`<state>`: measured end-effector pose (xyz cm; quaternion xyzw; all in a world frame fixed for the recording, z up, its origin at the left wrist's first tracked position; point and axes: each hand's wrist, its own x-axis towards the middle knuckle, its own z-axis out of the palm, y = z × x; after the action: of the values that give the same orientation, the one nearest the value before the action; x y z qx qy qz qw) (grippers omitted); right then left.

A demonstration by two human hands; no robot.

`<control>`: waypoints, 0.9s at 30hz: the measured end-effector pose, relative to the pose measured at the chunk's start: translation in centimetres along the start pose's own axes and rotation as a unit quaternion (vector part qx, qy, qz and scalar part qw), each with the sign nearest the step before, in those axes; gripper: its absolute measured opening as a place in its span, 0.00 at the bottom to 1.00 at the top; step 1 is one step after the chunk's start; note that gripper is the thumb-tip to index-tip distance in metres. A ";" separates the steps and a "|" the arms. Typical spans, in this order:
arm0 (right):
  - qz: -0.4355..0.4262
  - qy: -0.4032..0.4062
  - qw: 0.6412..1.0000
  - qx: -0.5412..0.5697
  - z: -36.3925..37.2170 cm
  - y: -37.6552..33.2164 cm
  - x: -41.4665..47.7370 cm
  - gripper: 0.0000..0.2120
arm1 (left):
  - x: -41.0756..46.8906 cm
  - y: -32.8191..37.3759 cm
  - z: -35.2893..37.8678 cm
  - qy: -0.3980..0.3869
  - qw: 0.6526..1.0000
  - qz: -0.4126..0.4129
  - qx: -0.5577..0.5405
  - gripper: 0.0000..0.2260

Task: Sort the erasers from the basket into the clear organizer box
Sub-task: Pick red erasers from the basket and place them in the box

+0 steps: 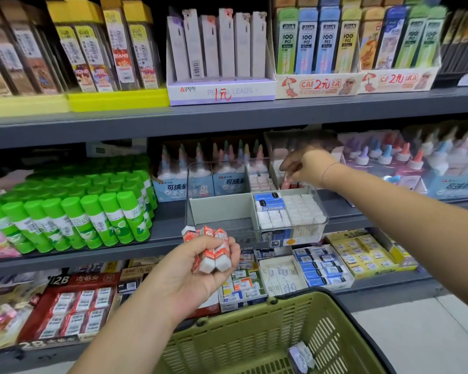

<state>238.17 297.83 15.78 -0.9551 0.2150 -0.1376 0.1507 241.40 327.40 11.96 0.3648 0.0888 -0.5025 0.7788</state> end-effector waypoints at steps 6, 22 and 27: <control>-0.004 0.017 0.999 -0.032 2.1 0.8 0.9 0.08 | 0.5 0.0 0.0 -0.001 1.000 -0.013 0.005 0.25; 0.003 -0.013 0.999 -0.040 1.4 0.5 -0.5 0.11 | 1.0 -1.3 -0.4 -0.009 0.994 -0.035 0.101 0.12; -0.033 0.031 0.968 0.248 1.9 -5.2 -8.3 0.09 | 1.1 -1.6 -0.5 -0.003 0.996 0.002 0.087 0.10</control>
<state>233.44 306.51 14.22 -0.8897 0.1474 -0.2208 0.3715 240.63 326.56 10.30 0.4299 0.0416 -0.5078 0.7454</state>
